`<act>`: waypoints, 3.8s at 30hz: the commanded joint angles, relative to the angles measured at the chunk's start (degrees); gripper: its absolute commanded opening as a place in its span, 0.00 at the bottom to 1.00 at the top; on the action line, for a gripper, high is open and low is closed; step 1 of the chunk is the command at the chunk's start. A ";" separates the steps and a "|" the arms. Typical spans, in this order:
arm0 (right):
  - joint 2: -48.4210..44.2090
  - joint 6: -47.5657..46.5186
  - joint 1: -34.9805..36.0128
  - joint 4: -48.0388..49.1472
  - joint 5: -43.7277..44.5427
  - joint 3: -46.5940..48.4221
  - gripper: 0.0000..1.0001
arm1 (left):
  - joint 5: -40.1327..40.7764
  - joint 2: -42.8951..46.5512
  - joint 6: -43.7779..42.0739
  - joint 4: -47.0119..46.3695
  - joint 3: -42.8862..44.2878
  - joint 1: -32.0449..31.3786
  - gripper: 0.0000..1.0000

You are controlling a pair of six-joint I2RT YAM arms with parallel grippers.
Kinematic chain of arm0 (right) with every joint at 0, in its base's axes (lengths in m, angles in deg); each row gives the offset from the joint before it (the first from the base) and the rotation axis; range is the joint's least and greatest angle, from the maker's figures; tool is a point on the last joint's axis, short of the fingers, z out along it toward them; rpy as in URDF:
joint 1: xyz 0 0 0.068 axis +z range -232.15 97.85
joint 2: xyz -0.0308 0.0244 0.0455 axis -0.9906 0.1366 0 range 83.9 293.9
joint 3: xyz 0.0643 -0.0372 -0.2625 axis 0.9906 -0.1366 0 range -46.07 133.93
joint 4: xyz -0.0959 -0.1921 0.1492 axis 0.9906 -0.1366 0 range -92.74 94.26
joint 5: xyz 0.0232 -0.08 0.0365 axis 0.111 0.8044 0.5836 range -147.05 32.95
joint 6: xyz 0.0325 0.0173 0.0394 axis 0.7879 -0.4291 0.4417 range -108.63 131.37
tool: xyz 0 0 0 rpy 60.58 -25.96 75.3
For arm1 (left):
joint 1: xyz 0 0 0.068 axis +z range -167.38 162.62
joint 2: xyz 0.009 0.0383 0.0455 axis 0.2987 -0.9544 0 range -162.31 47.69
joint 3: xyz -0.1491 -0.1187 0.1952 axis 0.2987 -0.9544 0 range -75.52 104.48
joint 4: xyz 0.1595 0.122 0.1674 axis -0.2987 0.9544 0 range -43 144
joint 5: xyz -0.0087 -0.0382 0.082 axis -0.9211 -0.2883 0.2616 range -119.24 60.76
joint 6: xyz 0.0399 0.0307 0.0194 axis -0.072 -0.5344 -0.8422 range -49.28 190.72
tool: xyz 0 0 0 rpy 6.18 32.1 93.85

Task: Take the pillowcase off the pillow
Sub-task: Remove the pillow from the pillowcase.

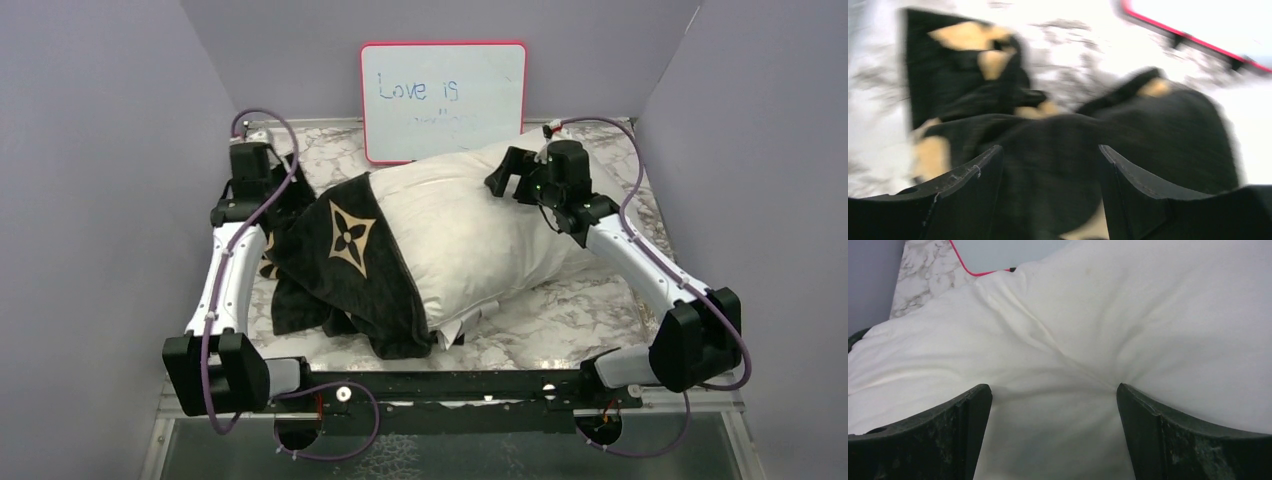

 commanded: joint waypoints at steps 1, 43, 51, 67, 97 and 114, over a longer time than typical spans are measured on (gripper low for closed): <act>-2.49 -0.21 -1.27 -5.37 0.17 -0.75 1.00 | -2.27 3.51 5.14 0.25 3.53 -14.49 0.71; -6.28 -5.57 1.65 -8.77 11.55 -2.69 0.90 | 15.19 18.20 13.74 14.19 -12.79 -34.94 0.50; -7.63 -9.92 1.65 -17.78 -7.25 8.22 0.91 | -3.85 20.09 18.32 7.72 -10.46 -35.20 0.83; -49.53 28.32 1.68 -26.70 -4.50 -24.09 1.00 | -13.45 29.24 19.15 19.63 -8.07 -35.20 0.96; -23.31 36.69 1.73 4.60 12.27 -17.88 0.01 | -20.36 28.07 15.97 17.33 -12.83 -38.46 0.94; -26.63 31.57 1.65 -0.23 15.90 -15.77 0.00 | 35.89 5.40 40.83 20.15 -5.33 -80.31 0.69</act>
